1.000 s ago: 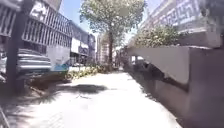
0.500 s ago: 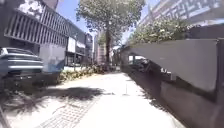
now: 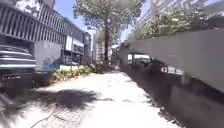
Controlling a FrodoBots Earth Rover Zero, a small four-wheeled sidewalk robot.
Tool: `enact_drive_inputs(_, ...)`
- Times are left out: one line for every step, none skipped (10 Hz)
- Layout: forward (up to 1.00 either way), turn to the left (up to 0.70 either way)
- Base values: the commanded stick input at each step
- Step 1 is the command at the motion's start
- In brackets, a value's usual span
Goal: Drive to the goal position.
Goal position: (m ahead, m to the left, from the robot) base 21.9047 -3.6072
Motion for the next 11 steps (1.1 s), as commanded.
enact_drive_inputs(0.70,0.00)
enact_drive_inputs(0.70,0.00)
enact_drive_inputs(0.70,-0.02)
enact_drive_inputs(0.70,-0.12)
enact_drive_inputs(0.70,-0.14)
enact_drive_inputs(0.70,-0.14)
enact_drive_inputs(0.70,-0.14)
enact_drive_inputs(0.70,0.00)
enact_drive_inputs(0.70,0.00)
enact_drive_inputs(0.70,0.00)
enact_drive_inputs(0.70,0.00)
